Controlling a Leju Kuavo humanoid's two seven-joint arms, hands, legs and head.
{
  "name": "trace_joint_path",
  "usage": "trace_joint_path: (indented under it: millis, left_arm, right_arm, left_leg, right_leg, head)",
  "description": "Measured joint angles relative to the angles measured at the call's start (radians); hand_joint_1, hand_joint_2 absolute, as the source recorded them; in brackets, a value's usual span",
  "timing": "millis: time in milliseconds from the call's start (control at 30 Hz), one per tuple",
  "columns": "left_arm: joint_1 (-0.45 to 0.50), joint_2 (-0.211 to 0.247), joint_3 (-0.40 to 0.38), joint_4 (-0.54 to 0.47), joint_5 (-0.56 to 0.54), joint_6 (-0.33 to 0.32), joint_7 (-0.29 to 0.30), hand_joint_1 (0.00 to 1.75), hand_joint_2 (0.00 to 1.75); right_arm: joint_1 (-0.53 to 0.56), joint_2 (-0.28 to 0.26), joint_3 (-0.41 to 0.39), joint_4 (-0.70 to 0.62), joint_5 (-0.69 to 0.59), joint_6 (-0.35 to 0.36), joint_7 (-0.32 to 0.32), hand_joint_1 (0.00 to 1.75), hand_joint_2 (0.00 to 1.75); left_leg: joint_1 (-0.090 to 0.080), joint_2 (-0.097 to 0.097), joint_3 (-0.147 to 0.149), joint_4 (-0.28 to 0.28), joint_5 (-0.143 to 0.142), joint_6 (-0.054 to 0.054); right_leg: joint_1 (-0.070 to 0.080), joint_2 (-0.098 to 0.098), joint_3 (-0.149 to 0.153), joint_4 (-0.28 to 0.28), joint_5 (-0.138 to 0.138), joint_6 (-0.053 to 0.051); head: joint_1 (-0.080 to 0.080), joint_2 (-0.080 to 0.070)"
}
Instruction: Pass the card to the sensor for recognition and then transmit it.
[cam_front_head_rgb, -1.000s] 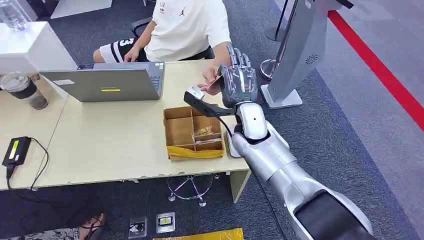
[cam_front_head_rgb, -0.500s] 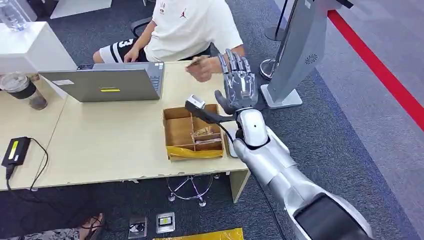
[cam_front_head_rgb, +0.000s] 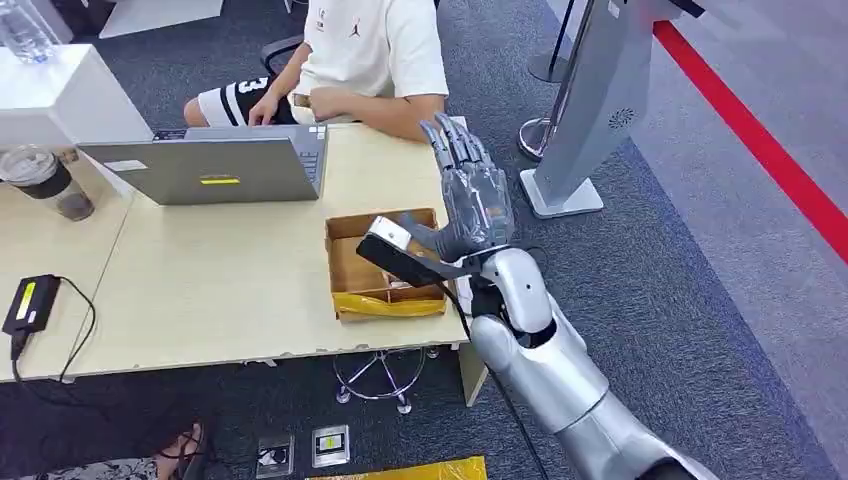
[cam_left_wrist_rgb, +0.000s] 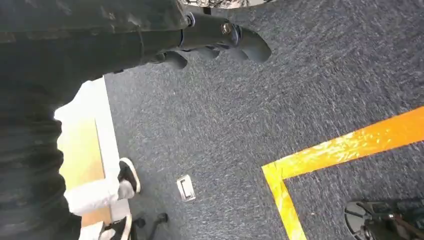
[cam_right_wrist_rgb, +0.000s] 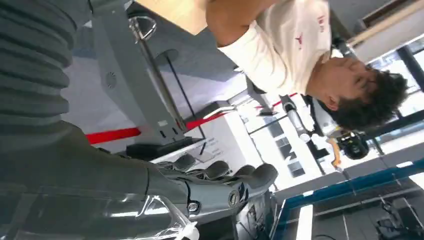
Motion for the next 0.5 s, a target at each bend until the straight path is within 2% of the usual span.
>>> trace_joint_path:
  millis: [167, 333, 400, 500]
  left_arm:
    - [0.0, 0.002, 0.0, 0.0, 0.007, 0.003, 0.0, 0.0, 1.75]
    - [0.0, 0.002, 0.005, 0.0, 0.04, 0.022, 0.025, 0.0, 1.75]
    - [-0.002, 0.002, 0.008, 0.0, 0.051, 0.033, 0.037, 0.0, 1.75]
    - [-0.004, 0.0, 0.011, 0.0, 0.058, 0.042, 0.045, 0.0, 1.75]
  right_arm:
    - [0.046, -0.041, 0.0, -0.172, -0.015, 0.024, -0.016, 0.0, 1.75]
    - [0.118, -0.075, 0.024, -0.315, -0.005, 0.153, -0.051, 0.0, 1.75]
    - [0.127, -0.078, 0.058, -0.321, 0.02, 0.178, -0.054, 0.0, 1.75]
    - [0.135, -0.077, 0.096, -0.285, 0.07, 0.149, -0.042, 0.0, 1.75]
  left_leg:
    - [0.0, 0.001, 0.001, 0.0, 0.0, 0.0]
    - [0.0, 0.001, -0.001, 0.0, 0.0, 0.0]
    - [0.0, 0.002, 0.0, -0.001, 0.0, 0.0]
    - [0.0, 0.0, -0.001, -0.001, 0.0, 0.0]
  right_leg:
    - [0.0, 0.0, 0.0, 0.0, 0.0, 0.0]
    - [0.0, 0.0, 0.0, 0.0, 0.0, 0.0]
    - [0.0, 0.001, 0.0, 0.0, 0.0, 0.0]
    - [0.0, 0.0, 0.0, 0.0, 0.0, 0.0]
  head:
    - [0.0, 0.0]
    - [0.0, 0.0]
    - [0.0, 0.0]
    - [0.0, 0.0]
